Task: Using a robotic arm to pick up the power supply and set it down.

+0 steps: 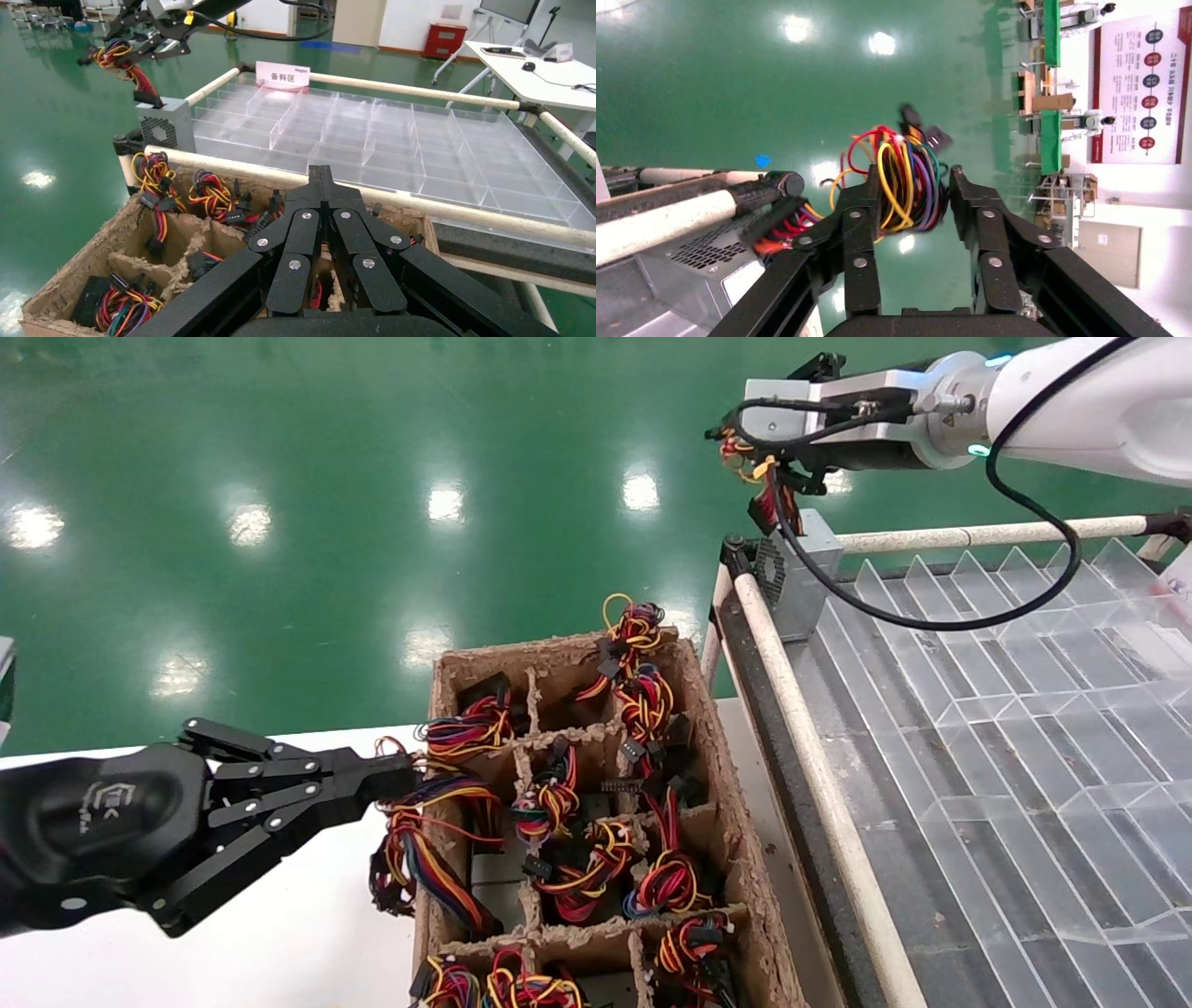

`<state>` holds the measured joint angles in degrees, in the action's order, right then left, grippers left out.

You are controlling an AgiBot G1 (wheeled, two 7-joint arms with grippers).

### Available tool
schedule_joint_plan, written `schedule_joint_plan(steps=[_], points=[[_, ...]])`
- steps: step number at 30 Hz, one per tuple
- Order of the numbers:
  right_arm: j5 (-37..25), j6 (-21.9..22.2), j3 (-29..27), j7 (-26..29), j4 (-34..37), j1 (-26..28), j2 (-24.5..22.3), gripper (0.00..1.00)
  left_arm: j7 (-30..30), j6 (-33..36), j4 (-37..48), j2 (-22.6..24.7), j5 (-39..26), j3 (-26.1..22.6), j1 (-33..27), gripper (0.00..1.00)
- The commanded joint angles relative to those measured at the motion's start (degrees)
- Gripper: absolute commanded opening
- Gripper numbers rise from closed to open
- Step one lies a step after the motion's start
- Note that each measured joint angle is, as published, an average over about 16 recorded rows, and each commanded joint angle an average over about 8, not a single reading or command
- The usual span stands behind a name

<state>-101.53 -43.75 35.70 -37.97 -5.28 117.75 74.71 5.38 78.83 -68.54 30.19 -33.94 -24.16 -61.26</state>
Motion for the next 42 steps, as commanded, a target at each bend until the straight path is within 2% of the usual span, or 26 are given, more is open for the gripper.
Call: schedule_joint_plan(steps=[1, 10, 18, 21, 31, 32, 39, 40, 42], points=[[-0.2, -0.1, 0.1, -0.2, 0.1, 0.2, 0.1, 1.0, 0.0, 0.0, 0.0, 0.0, 0.0, 0.0, 0.0, 0.0], [-0.3, -1.2, 0.3, 0.0, 0.4, 1.0, 0.0, 1.0, 0.0, 0.0, 0.0, 0.0, 0.0, 0.0, 0.0, 0.0], [1.6, -5.9, -0.9, 0.3, 0.2, 1.5, -1.0, 1.0, 0.0, 0.0, 0.0, 0.0, 0.0, 0.0, 0.0, 0.0], [2.0, -6.3, -1.1, 0.4, 0.0, 1.3, -1.2, 1.0, 0.0, 0.0, 0.0, 0.0, 0.0, 0.0, 0.0, 0.0], [9.3, -10.8, -3.5, 6.1, -8.2, -5.6, -5.9, 1.0, 0.0, 0.0, 0.0, 0.0, 0.0, 0.0, 0.0, 0.0], [10.3, -11.4, -3.8, 6.9, -9.3, -6.6, -6.6, 1.0, 0.0, 0.0, 0.0, 0.0, 0.0, 0.0, 0.0, 0.04], [16.9, -15.4, -5.9, 12.5, -17.2, -13.2, -11.0, 1.0, 0.0, 0.0, 0.0, 0.0, 0.0, 0.0, 0.0, 0.91], [17.8, -16.0, -6.2, 13.3, -18.4, -14.2, -11.6, 1.0, 0.0, 0.0, 0.0, 0.0, 0.0, 0.0, 0.0, 0.99], [19.8, -17.2, -6.8, 15.0, -20.7, -16.1, -12.9, 1.0, 0.0, 0.0, 0.0, 0.0, 0.0, 0.0, 0.0, 1.0]])
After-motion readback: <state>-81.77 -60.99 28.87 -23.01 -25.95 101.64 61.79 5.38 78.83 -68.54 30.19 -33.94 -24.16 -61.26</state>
